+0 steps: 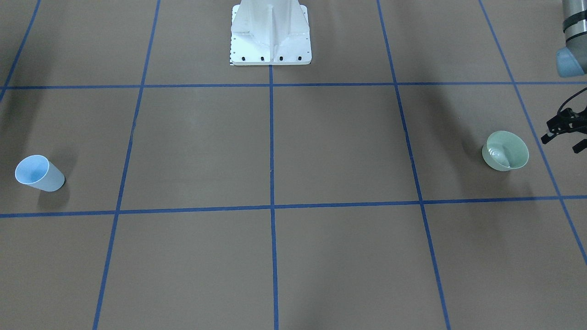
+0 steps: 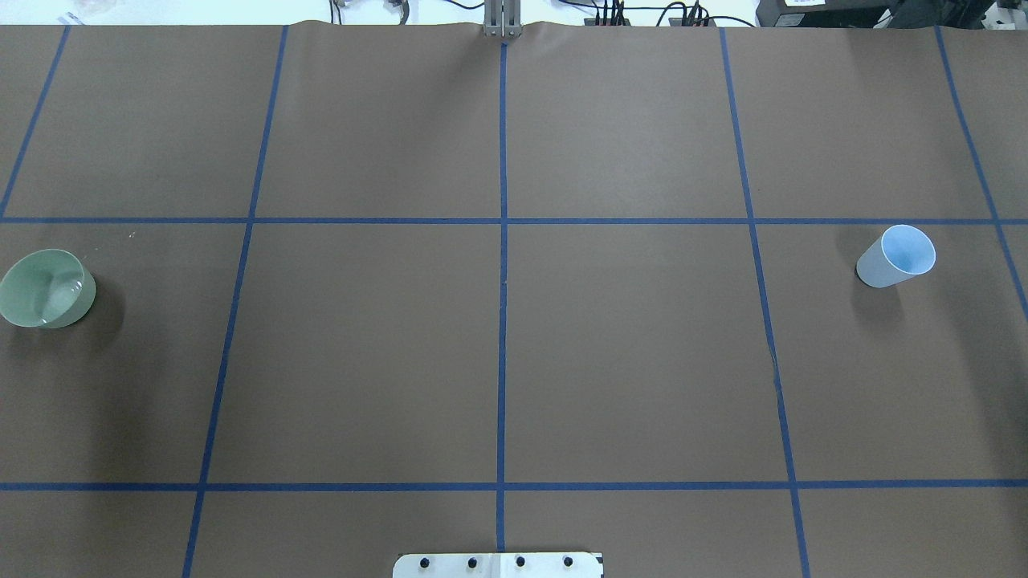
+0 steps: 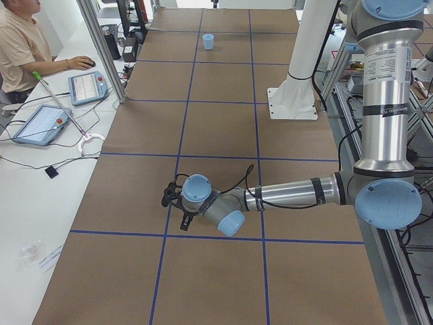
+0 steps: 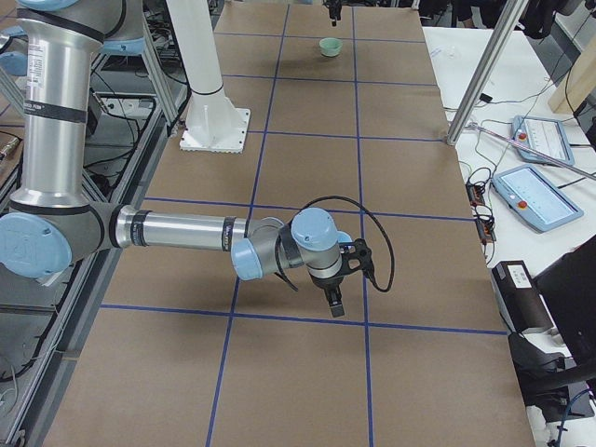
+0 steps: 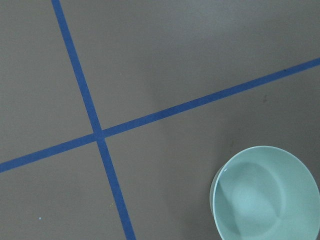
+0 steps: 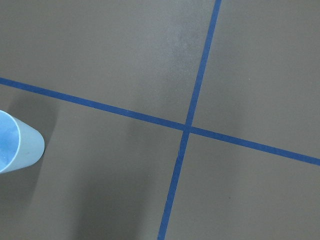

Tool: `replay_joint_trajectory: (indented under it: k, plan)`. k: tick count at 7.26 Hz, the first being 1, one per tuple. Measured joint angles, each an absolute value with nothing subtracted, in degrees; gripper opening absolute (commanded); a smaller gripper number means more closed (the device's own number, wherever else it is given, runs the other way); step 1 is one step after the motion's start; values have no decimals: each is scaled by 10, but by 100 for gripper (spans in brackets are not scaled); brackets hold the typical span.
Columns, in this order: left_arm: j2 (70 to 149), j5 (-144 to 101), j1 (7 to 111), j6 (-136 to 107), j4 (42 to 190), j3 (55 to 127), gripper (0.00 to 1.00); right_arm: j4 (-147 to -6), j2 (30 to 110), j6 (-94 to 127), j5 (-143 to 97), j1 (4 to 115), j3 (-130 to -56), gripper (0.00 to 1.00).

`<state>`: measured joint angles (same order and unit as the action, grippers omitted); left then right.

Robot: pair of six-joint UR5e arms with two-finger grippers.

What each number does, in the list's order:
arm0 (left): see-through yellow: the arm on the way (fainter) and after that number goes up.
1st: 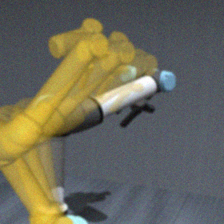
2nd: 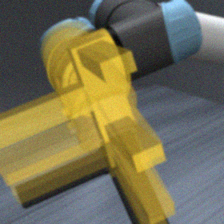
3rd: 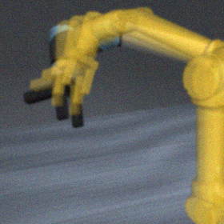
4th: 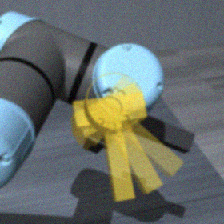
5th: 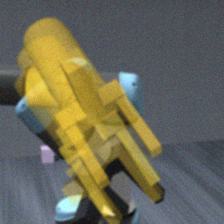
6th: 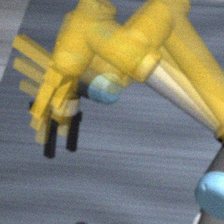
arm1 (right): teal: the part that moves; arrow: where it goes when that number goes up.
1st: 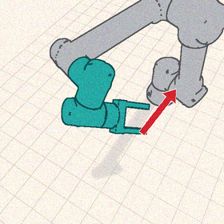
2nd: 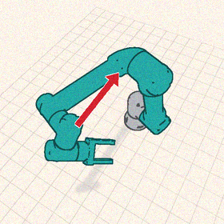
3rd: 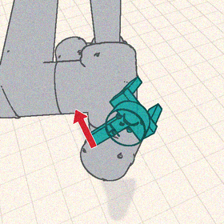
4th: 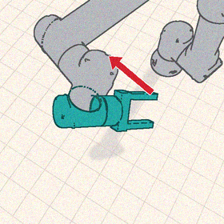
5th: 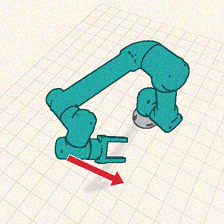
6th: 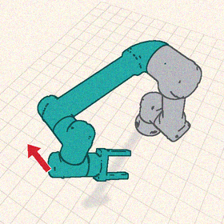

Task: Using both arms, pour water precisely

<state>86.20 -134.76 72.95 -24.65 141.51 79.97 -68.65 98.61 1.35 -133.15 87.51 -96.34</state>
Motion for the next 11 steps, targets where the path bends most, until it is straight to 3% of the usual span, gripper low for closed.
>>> replay_joint_trajectory:
  k: [1,2,3,4,11]
  plan:
    - [862,-1314,696,-290,1442,797,92,-686,986,13,-1332,875,-963,100]
    - [861,-1289,674,-308,1458,791,76,-686,987,13,-1332,875,-963,100]
    - [861,-1276,661,-314,1481,777,34,-686,987,13,-1332,875,-962,100]
    - [861,-1271,652,-314,1507,760,0,-686,988,13,-1332,875,-962,100]
    - [868,-1297,639,-323,1544,769,0,-684,988,13,-1332,875,-962,100]
